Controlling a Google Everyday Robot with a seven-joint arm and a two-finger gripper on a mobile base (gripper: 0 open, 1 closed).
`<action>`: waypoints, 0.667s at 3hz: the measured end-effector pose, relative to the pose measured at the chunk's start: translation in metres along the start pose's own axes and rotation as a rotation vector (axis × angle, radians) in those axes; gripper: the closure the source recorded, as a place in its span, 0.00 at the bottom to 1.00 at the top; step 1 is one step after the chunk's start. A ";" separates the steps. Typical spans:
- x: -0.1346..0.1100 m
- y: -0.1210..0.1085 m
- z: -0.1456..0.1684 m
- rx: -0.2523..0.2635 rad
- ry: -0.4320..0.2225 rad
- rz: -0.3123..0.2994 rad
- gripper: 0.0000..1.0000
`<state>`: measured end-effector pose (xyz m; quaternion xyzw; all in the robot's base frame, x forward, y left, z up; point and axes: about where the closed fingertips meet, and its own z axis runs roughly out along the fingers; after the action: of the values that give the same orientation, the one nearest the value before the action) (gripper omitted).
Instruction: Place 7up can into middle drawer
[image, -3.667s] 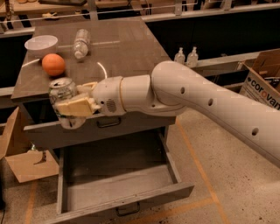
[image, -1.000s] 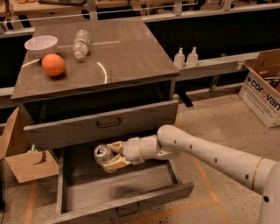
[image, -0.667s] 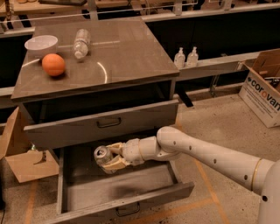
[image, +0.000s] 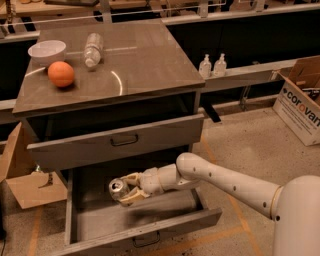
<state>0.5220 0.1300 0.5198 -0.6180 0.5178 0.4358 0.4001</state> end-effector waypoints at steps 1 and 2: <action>0.032 -0.003 0.016 -0.063 -0.010 -0.026 1.00; 0.057 -0.008 0.028 -0.102 -0.008 -0.037 1.00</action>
Offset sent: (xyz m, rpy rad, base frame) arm 0.0187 0.0114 -0.0969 -0.0054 -0.0067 0.1492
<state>0.5311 0.1409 0.4569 -0.6454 0.4819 0.4565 0.3780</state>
